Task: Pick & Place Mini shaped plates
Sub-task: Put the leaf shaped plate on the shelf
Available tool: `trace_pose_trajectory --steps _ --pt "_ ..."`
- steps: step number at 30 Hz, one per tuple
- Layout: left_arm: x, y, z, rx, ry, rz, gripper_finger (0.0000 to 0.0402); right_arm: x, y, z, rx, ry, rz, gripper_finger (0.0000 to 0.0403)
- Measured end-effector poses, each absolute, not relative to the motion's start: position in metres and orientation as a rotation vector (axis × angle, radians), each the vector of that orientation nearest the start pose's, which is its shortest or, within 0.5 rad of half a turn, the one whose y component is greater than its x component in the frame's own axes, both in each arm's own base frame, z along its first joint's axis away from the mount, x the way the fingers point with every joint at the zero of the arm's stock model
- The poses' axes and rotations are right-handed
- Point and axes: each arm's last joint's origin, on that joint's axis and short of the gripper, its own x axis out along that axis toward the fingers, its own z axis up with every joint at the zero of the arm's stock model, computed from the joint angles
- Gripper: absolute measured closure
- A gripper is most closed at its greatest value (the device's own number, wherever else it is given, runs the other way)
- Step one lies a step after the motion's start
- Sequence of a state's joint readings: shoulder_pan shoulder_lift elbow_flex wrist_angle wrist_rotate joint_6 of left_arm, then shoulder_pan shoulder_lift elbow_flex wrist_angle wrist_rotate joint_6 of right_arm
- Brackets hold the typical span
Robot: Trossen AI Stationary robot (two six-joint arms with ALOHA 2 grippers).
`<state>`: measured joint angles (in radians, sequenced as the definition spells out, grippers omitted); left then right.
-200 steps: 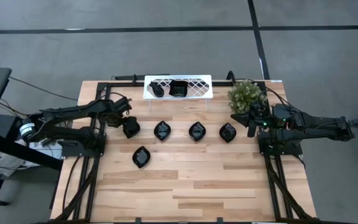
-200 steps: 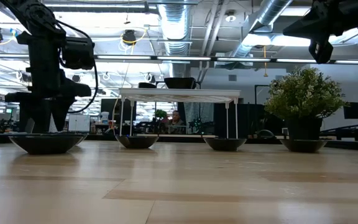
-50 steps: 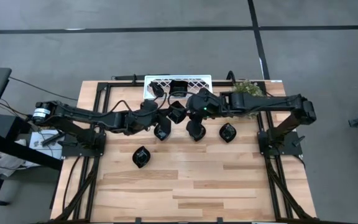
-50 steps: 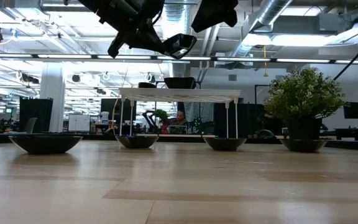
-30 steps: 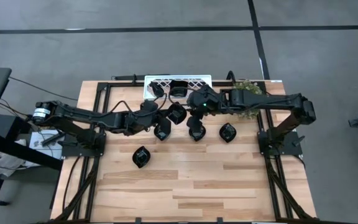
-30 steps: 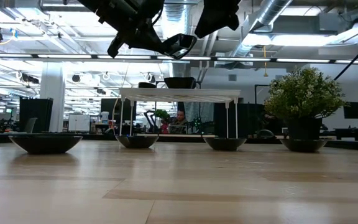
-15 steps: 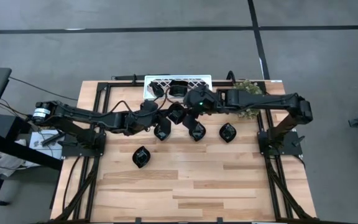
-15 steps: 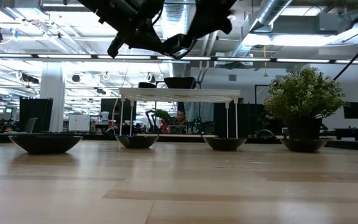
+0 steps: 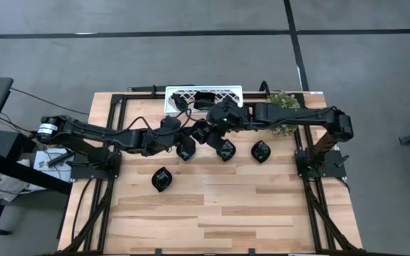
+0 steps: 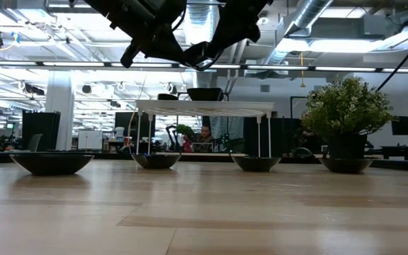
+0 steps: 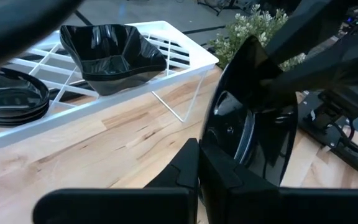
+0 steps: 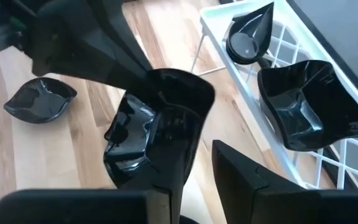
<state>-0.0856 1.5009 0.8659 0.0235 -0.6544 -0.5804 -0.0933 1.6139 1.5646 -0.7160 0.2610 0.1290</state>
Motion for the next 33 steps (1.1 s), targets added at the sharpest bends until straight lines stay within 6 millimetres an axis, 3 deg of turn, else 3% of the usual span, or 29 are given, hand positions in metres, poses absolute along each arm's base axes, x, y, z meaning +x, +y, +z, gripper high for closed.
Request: trace_pose_trajectory --steps 8,16,33 --pt "0.3086 -0.0087 0.2169 -0.324 0.399 0.696 0.0396 0.346 -0.04 0.349 0.057 0.741 -0.387 0.0346" --pt "0.3087 -0.0083 0.2169 -0.325 0.399 0.697 0.0396 0.3459 -0.0402 0.3489 0.052 0.743 -0.387 0.0398" --pt "0.3096 -0.0082 0.2181 -0.338 0.377 0.694 0.0385 0.346 -0.0403 0.349 0.05 0.742 -0.39 0.0402"
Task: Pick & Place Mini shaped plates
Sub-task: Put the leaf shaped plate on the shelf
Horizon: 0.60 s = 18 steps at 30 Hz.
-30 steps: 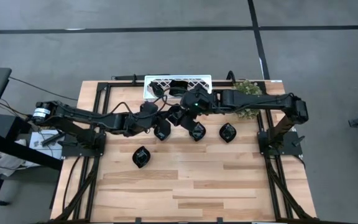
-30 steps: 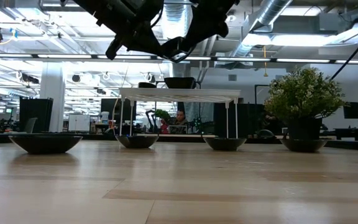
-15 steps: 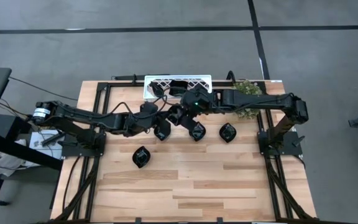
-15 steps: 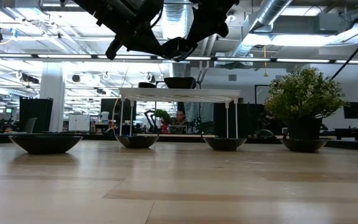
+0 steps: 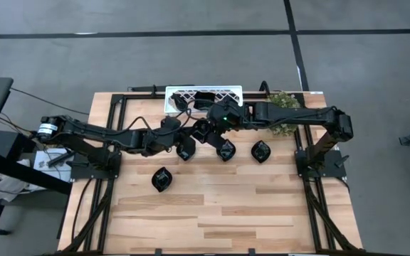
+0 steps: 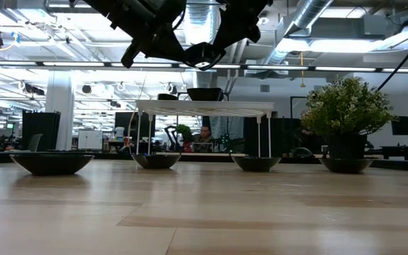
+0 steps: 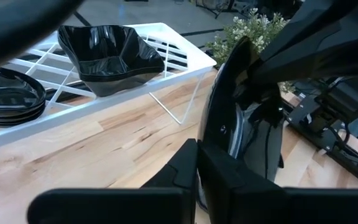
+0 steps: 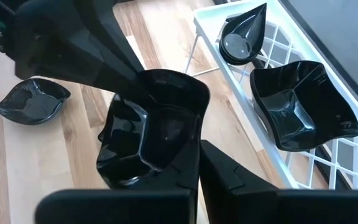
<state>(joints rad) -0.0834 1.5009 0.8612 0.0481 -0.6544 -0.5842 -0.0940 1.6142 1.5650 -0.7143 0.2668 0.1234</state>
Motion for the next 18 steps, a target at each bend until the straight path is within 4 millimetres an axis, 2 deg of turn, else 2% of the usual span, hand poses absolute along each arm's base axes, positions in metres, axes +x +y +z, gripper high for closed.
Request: trace_pose_trajectory --steps 4,8,18 --pt "0.3103 -0.0084 0.2193 -0.344 0.365 0.689 0.0371 0.3455 -0.0398 0.3484 0.05 0.751 -0.385 0.0402" --pt "0.3104 -0.0085 0.2192 -0.344 0.365 0.688 0.0339 0.3452 -0.0397 0.3481 0.048 0.755 -0.383 0.0402" --pt "0.3048 -0.0077 0.2282 -0.332 0.356 0.685 0.0199 0.3424 -0.0405 0.3454 0.042 0.795 -0.393 0.0403"
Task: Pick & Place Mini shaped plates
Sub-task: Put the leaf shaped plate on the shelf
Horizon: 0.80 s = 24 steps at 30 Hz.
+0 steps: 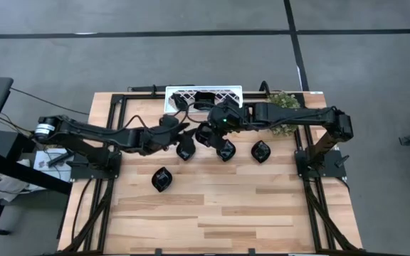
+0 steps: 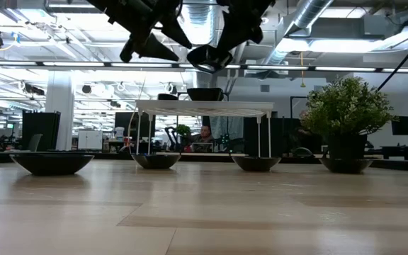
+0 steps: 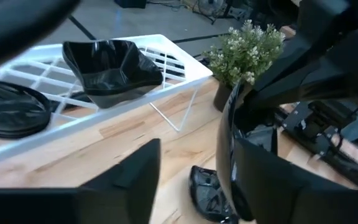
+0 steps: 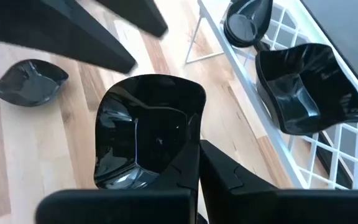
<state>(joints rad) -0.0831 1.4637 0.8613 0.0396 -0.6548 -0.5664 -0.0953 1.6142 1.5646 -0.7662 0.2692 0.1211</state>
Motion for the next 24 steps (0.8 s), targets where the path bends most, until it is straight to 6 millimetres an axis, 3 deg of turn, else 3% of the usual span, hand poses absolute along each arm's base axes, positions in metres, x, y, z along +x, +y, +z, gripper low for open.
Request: trace_pose_trajectory --steps 6,13,24 --pt "0.296 -0.007 0.242 -0.258 0.35 0.662 0.0137 0.34 -0.047 0.344 0.047 0.818 -0.413 0.0403" --pt "0.271 -0.005 0.235 -0.251 0.357 0.662 0.0126 0.321 -0.068 0.355 0.09 0.842 -0.475 0.0403" --pt "0.234 -0.002 0.228 -0.279 0.316 0.648 0.0128 0.279 -0.146 0.383 0.27 0.858 -0.491 0.0403"
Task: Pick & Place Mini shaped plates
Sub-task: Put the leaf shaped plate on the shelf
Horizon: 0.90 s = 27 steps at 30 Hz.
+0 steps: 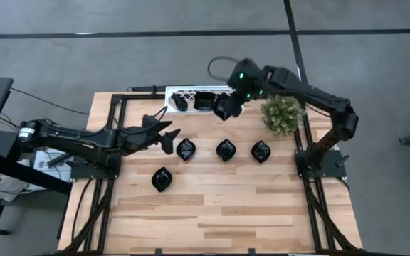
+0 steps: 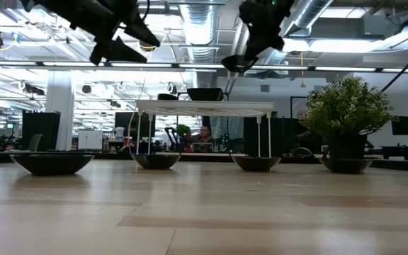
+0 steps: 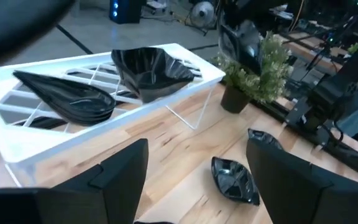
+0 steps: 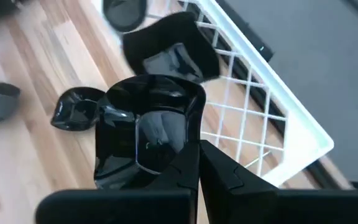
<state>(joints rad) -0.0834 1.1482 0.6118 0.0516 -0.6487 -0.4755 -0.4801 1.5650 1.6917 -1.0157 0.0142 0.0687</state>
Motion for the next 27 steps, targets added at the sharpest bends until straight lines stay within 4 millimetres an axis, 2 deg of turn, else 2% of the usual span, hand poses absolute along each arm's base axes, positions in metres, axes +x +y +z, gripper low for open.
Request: trace_pose_trajectory --steps 5,9,12,21,27 --pt "0.227 -0.001 0.225 -0.283 0.309 0.645 0.0128 0.256 -0.184 0.383 0.422 0.811 -0.458 0.0403" --pt "0.227 -0.001 0.222 -0.286 0.302 0.644 0.0128 0.241 -0.208 0.38 0.48 0.792 -0.463 0.0403" --pt "0.226 -0.001 0.221 -0.288 0.298 0.643 0.0128 0.24 -0.22 0.374 0.515 0.783 -0.441 0.0403" --pt "0.227 -0.001 0.221 -0.284 0.292 0.64 0.0128 0.249 -0.254 0.335 0.578 0.859 -0.376 0.0403" --pt "0.227 -0.001 0.222 -0.285 0.289 0.639 0.0128 0.252 -0.267 0.315 0.63 0.903 -0.362 0.0403"
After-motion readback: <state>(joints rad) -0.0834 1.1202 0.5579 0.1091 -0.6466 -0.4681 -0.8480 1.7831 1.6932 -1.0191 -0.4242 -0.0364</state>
